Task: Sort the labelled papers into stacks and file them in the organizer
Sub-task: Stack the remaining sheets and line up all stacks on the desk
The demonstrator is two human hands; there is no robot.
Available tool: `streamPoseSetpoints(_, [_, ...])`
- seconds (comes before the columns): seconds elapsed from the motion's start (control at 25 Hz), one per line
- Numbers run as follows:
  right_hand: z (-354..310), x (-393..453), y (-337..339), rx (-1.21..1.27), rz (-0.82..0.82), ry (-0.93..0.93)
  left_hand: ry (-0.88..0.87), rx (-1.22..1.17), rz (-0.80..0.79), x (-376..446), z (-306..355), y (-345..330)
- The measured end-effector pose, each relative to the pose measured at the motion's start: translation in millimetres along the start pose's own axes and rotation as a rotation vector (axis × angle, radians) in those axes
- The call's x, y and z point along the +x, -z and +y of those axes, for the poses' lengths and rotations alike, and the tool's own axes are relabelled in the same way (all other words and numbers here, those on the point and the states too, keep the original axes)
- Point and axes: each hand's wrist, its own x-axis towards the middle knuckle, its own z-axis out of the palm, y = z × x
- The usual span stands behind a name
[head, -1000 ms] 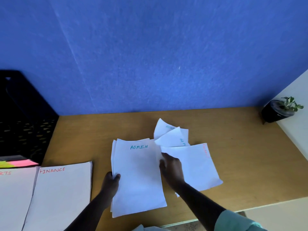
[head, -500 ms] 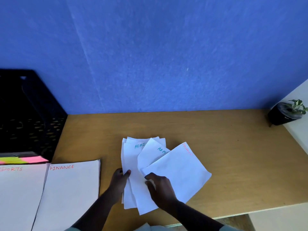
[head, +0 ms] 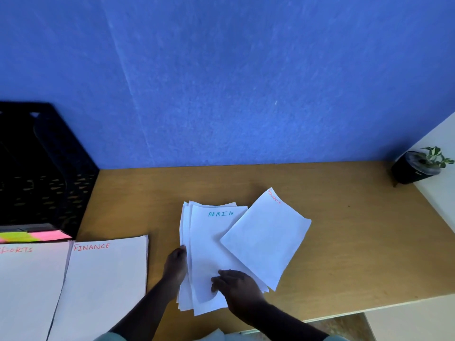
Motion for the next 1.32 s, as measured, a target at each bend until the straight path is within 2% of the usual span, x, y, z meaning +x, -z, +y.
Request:
streamPoseSetpoints(0.12, [-1,-2,-2,0.036,-0.056,0.010,-0.047,0.017,-0.040,0,-5,0])
streamPoseSetpoints(0.2, [-1,-2,3,0.158,-0.102,-0.053,-0.074,0.101,-0.045,-4,-6,1])
streamPoseSetpoints(0.28, [4,-4,10,0.326,-0.101,-0.220,-0.096,0.127,-0.008,-6,-8,1])
streamPoseSetpoints(0.36, [19,-5,14,0.433,-0.018,-0.396,-0.122,0.106,0.005,-8,-6,5])
streamPoseSetpoints(0.48, [46,-4,21,0.333,0.024,-0.596,-0.156,0.075,0.056,-4,-7,16])
streamPoseSetpoints(0.72, [91,7,39,0.305,0.061,-0.970,-0.235,0.070,0.152,-10,-2,35])
streamPoseSetpoints(0.8, [82,18,55,0.573,0.141,-0.929,-0.280,0.014,0.129,-12,0,34])
streamPoseSetpoints(0.88, [56,33,80,1.053,0.132,-0.795,-0.323,-0.058,0.095,-18,6,30])
streamPoseSetpoints(0.92, [45,43,92,1.215,0.118,-0.730,-0.352,-0.090,0.079,-21,9,26])
streamPoseSetpoints(0.96, [39,52,98,1.277,0.161,-0.693,-0.380,-0.112,0.073,-25,13,21])
streamPoseSetpoints(1.16, [31,77,112,1.015,0.511,-0.747,-0.577,-0.071,0.111,-47,49,3])
streamPoseSetpoints(1.32, [25,76,135,1.065,0.723,-0.535,-0.801,0.027,0.258,-65,80,9])
